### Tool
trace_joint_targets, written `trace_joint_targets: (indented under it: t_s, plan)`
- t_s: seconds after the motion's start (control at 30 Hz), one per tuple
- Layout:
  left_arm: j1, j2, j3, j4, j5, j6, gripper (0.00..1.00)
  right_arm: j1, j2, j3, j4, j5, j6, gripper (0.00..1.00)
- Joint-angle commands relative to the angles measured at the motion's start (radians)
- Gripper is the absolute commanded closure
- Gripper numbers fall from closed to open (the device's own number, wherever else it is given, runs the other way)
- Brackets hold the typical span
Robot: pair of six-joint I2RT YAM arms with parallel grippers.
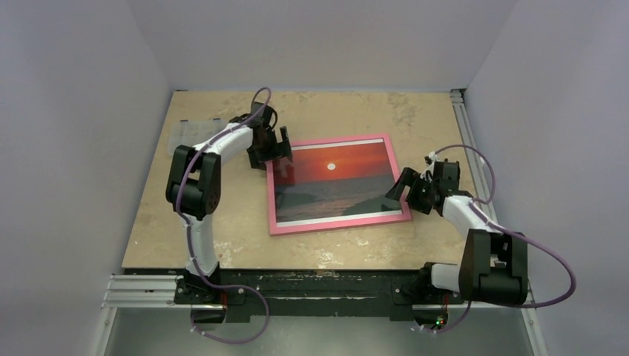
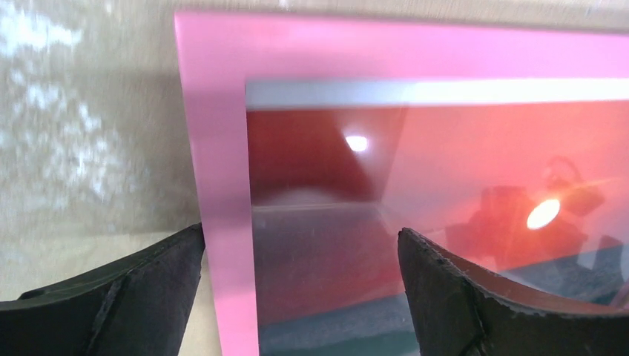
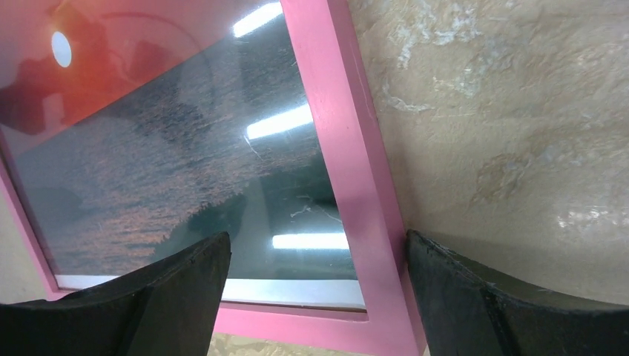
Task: Put the photo into the frame
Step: Adjust the photo frame at the center of the board.
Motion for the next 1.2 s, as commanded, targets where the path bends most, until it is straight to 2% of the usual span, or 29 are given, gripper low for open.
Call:
trace_joint_targets:
  t_s: [0.0, 0.17, 0.4, 0.6, 0.83, 1.17]
  plan:
    - [-0.027, -0.191, -0.093, -0.046, -0.020, 0.019, 0.01, 0.036, 0.068, 0.075, -0.112, -0.074, 0.030, 0.13]
    - [-0.027, -0.353, -0.243, -0.068, -0.085, 0.026, 0.00, 0.037, 0.147, 0.137, -0.084, -0.048, 0.027, 0.13]
    - [-0.028, -0.534, -0.543, 0.043, 0.010, -0.054, 0.01, 0.036, 0.220, 0.190, -0.057, -0.029, 0.032, 0.13]
    - [-0.028, -0.568, -0.704, 0.155, 0.071, -0.104, 0.02, 0.036, 0.239, 0.203, -0.069, -0.021, 0.027, 0.13]
    - [-0.027, -0.527, -0.746, 0.292, 0.157, -0.135, 0.05, 0.037, 0.210, 0.107, -0.051, -0.054, 0.026, 0.13]
    - [-0.028, -0.492, -0.672, 0.277, 0.156, -0.106, 0.05, 0.062, 0.127, -0.013, -0.029, -0.092, 0.051, 0.13]
